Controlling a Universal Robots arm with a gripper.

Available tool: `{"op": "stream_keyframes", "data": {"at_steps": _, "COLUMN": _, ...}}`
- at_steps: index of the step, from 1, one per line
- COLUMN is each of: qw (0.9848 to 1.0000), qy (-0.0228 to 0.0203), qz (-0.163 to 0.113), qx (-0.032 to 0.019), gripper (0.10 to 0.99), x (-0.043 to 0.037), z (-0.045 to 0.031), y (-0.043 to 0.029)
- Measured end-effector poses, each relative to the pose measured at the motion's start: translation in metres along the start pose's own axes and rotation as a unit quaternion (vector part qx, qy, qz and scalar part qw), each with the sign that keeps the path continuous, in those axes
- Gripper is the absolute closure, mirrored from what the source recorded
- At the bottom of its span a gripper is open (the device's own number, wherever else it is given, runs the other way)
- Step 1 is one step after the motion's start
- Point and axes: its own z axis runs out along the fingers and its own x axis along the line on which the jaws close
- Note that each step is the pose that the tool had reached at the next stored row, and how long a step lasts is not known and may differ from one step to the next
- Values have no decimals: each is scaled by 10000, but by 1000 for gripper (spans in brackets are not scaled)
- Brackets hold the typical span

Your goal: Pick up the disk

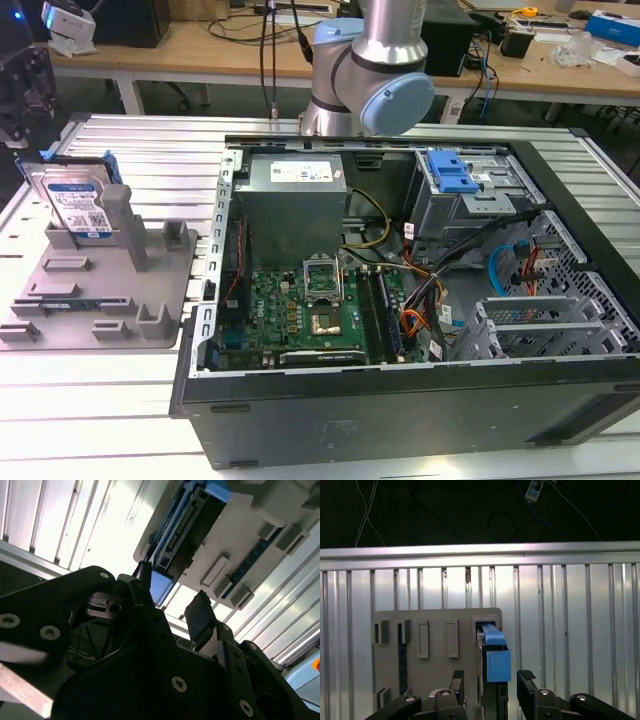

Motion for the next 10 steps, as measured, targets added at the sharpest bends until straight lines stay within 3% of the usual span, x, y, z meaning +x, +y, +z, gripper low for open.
{"op": "stream_keyframes", "data": {"at_steps": 4, "qw": 10000, "qy": 43, "qz": -41, "qx": 2, "gripper": 541, "x": 2, "z": 2, "y": 41}}
{"op": "stream_keyframes", "data": {"at_steps": 10, "qw": 10000, "qy": 50, "qz": -41, "qx": 5, "gripper": 541, "x": -29, "z": 51, "y": 60}}
